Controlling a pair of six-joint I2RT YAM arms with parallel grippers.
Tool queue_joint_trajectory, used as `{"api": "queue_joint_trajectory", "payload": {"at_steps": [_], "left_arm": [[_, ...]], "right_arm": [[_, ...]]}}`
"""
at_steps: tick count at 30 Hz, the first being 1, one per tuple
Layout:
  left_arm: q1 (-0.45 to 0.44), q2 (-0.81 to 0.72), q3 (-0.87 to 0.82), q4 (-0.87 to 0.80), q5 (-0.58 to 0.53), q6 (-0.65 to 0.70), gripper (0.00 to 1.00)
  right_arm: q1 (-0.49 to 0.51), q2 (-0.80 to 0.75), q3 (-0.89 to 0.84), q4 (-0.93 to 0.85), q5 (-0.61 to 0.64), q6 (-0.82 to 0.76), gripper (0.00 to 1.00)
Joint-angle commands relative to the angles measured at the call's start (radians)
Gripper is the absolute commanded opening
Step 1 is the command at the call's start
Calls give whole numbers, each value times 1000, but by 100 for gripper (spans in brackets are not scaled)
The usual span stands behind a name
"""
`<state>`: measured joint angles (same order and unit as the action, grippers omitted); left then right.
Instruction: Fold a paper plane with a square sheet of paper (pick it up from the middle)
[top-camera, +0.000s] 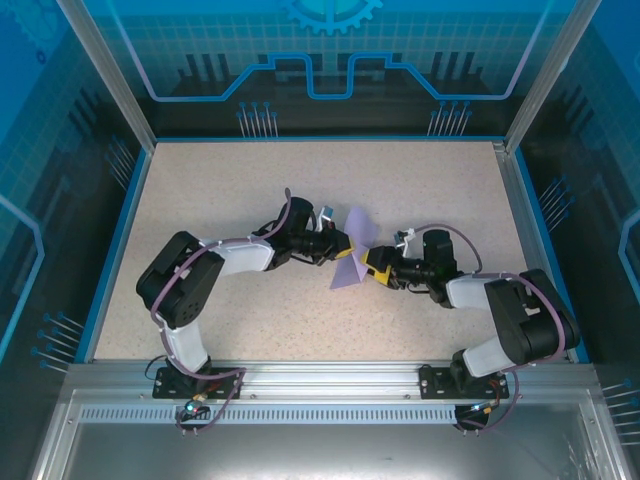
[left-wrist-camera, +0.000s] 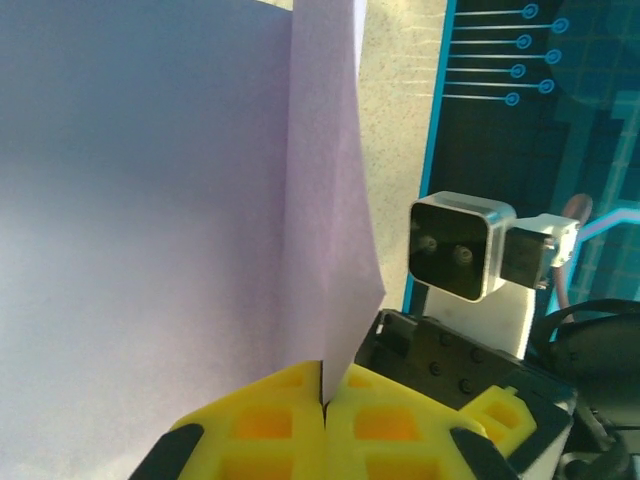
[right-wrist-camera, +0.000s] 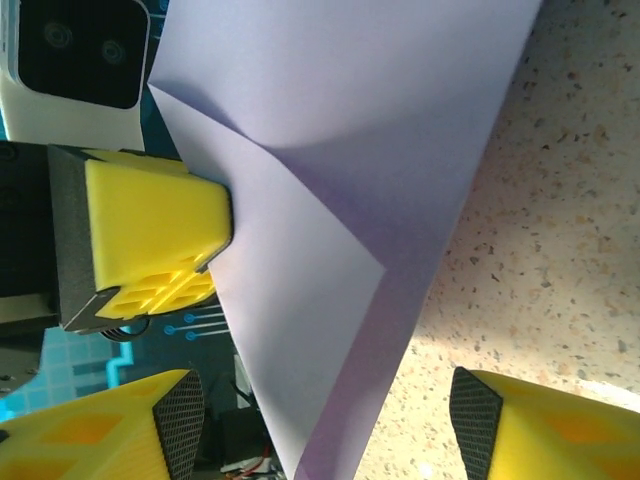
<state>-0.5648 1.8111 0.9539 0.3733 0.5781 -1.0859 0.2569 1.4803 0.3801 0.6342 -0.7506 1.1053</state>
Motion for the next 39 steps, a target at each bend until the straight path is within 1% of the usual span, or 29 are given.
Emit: {"api": "queue_joint_trajectory", "payload": {"at_steps": [1,6,9,13,16,22,30,35,39], "left_arm": [[5,-25,6,86,41,-70,5],[5,-23,0,111,42,-84,5],[9,-19,-9,110,40,-81,5],[14,-9,-28,128,45,-83,6],[15,-3,-36,132,51,-83,9],[26,5,-54,138,48,-80,12],[27,17,-56,128,49,-70,20],[28,19,-52,115,57,-62,26],[28,12,-42,73,55,-36,29]], "right_arm": [[23,11,-8,129,25,113,69],[32,32,-24,252,30,207,68],[33,21,-23,260,29,217,65],[27,-9,-17,220,29,202,58],[22,-24,-20,206,29,197,54],[11,-54,-17,138,32,164,40],[5,-67,-15,90,36,135,32],[5,-60,-14,77,36,122,25],[5,-72,-5,24,39,85,17]]}}
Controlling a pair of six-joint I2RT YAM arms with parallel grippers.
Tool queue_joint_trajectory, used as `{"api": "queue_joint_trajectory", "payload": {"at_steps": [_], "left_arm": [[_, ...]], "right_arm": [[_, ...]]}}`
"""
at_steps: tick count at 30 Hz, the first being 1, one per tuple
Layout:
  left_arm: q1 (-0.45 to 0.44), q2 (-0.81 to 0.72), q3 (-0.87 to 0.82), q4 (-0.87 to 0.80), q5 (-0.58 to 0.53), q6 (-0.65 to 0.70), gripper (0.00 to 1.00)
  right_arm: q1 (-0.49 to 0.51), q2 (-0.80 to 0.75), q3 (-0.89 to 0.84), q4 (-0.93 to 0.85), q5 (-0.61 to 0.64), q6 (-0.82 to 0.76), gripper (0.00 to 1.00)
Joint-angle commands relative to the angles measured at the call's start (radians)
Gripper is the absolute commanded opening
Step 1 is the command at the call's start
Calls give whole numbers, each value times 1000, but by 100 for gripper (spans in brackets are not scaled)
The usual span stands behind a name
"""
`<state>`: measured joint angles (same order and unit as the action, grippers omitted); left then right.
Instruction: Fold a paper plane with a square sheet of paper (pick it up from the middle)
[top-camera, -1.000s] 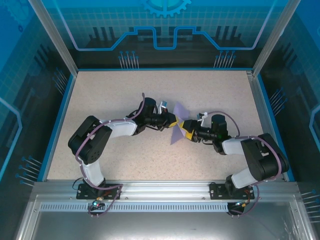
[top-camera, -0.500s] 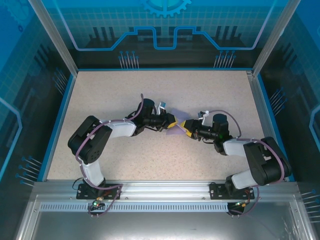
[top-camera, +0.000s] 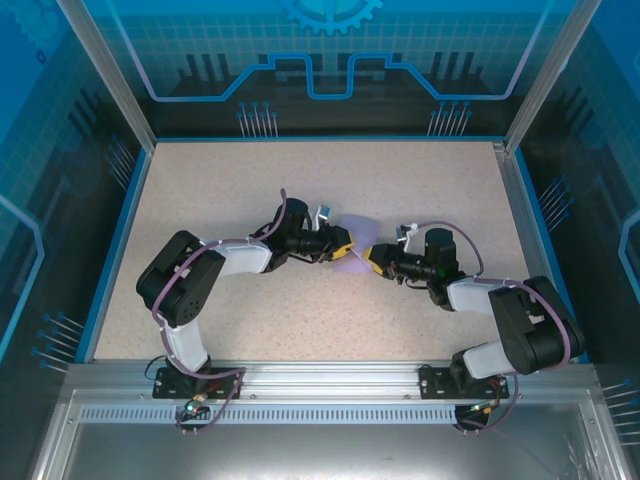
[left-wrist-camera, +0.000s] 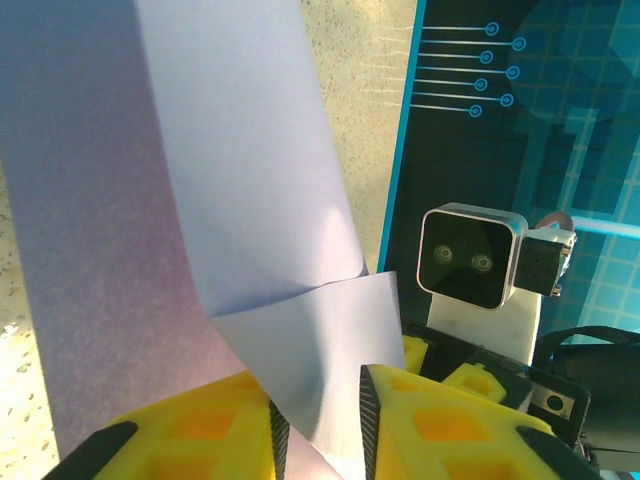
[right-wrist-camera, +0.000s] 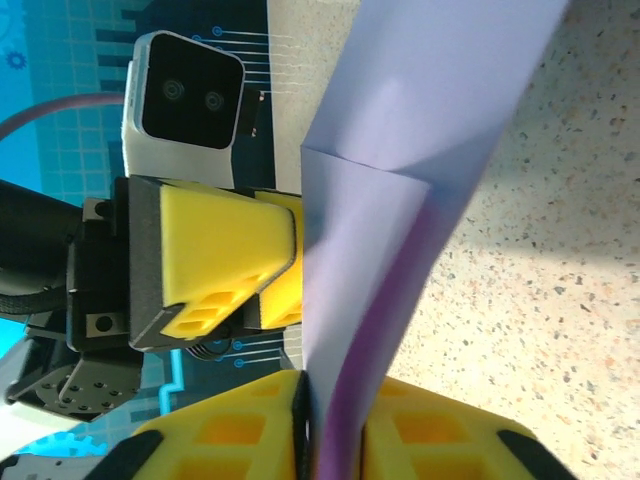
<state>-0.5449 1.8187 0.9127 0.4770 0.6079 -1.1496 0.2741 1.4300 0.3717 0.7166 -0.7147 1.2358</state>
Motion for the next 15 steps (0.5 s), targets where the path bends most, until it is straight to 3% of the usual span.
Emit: {"api": "queue_joint_trajectory", "payload": {"at_steps": [1,5,9,15], "left_arm": [[8,3,5,-48,24,40,32],[17,-12,27,-143,9,105,44],[30,-45,61,-260,-7,182,53],[63,-107,122,-433,-21,295,60]], "right_arm": [[-13,-30,8,-82,7,-60,16],[-13,-85,44,-277,38,-175,11],[-12,-160,120,-591,115,-373,7],[11,-239,311,-1111,435,-713,4]]}}
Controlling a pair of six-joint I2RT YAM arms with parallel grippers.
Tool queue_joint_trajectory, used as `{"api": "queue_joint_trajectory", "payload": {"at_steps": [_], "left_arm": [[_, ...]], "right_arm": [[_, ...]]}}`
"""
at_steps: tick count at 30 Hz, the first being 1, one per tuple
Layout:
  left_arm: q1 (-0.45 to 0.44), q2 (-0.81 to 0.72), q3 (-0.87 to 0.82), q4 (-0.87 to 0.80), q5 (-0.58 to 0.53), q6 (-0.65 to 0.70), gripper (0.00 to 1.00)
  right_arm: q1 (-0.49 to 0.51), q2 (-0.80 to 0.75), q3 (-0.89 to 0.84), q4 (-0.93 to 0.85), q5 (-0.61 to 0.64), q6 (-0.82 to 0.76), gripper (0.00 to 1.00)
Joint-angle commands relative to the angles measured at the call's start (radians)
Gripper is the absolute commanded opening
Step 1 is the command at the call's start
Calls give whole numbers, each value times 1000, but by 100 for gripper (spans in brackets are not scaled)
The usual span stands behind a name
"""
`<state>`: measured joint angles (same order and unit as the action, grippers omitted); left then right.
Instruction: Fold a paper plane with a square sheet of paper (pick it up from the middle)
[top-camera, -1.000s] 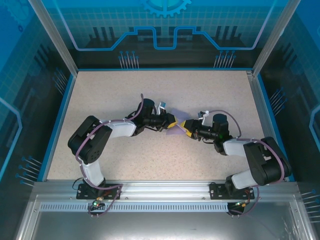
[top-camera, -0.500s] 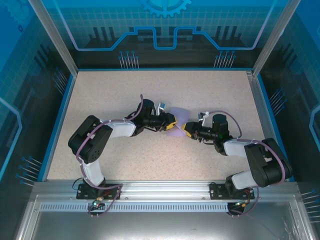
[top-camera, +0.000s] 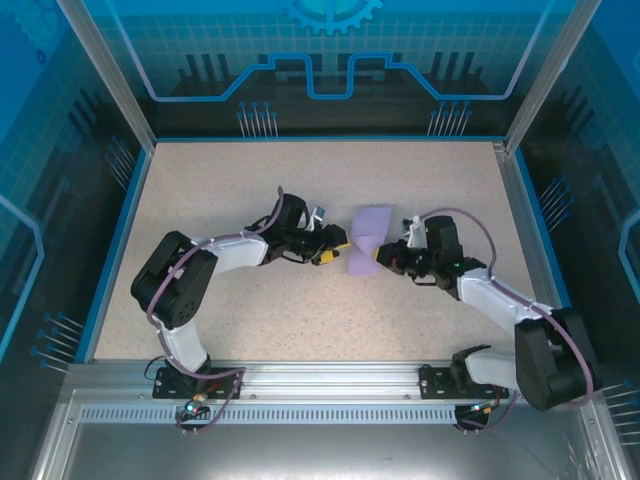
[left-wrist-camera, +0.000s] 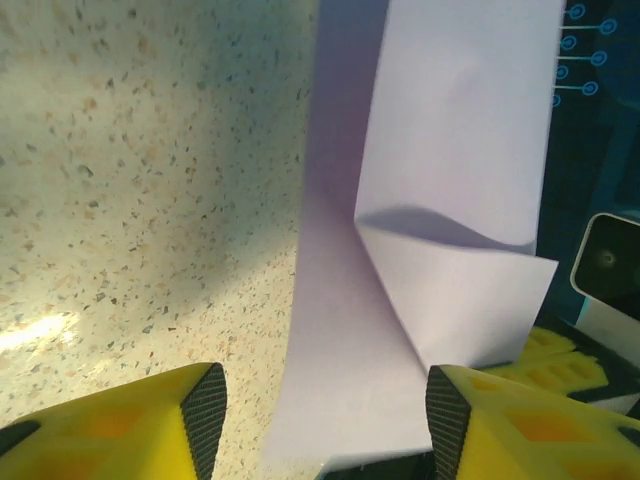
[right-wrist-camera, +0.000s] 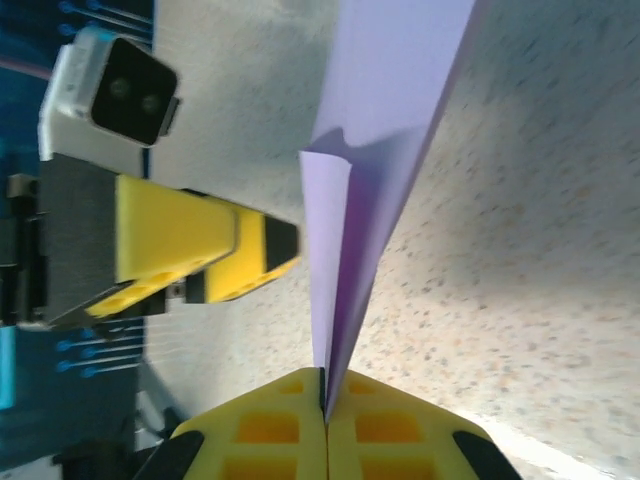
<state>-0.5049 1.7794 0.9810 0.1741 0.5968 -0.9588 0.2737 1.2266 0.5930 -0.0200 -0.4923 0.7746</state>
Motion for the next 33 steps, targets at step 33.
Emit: {"api": "queue_joint_trajectory", "payload": {"at_steps": [33], "left_arm": [[358,-293,133,-592,-32,420,71]], "right_arm": [[785,782,830,-907,1024,-341,21]]}}
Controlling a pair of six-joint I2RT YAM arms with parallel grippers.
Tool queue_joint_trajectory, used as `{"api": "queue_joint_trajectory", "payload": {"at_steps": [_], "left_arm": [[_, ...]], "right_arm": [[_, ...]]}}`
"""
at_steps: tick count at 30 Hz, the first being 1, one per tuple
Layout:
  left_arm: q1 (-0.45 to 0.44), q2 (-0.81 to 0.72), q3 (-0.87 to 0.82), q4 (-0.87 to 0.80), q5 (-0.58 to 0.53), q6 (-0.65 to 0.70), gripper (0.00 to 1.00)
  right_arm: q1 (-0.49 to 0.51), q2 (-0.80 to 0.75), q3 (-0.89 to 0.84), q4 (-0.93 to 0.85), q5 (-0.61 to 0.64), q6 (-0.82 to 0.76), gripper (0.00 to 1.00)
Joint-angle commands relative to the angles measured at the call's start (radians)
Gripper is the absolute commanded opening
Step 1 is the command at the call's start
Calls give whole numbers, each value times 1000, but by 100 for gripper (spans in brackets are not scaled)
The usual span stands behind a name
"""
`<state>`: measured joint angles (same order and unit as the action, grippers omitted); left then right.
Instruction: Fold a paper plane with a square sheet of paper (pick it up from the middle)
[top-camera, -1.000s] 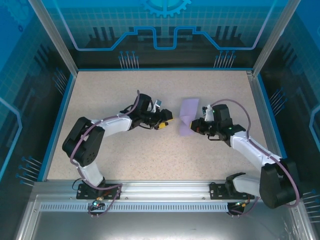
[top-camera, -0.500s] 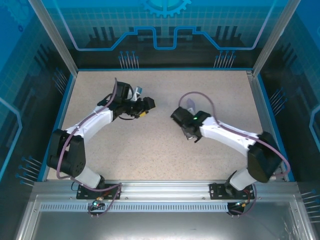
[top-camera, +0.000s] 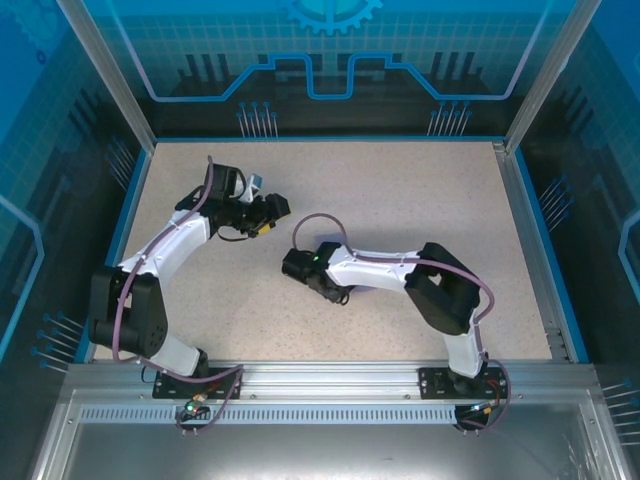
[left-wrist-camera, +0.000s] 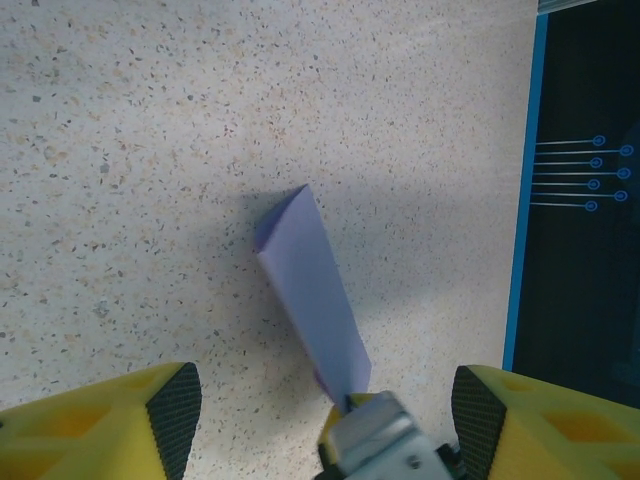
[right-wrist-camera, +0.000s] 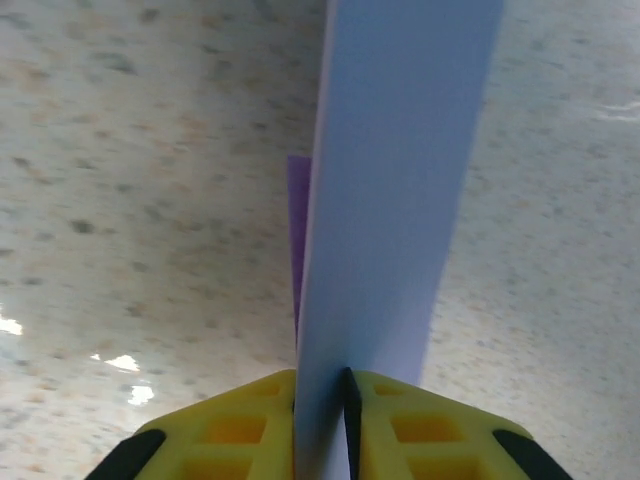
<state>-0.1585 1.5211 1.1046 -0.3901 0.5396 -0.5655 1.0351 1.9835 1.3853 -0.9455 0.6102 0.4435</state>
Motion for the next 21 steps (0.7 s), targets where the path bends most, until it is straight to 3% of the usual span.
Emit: {"api": "queue_joint_trajectory", "payload": {"at_steps": [1,9,12,21], "left_arm": [[13,-35,8,-31,25,27,71],[13,-18,-27,-5,66,11,71],[6,-3,-43,10,97,6,71],[-105,58,-62,24,80,-1,69]], "right_arm": [[26,28,36,37,-97,-12,22],[10,-15,-28,201,-286,-25,34],[-20,-89,-97,290,-376,-21,45],[-171,-374,-311,458,-615,-20,51]]}}
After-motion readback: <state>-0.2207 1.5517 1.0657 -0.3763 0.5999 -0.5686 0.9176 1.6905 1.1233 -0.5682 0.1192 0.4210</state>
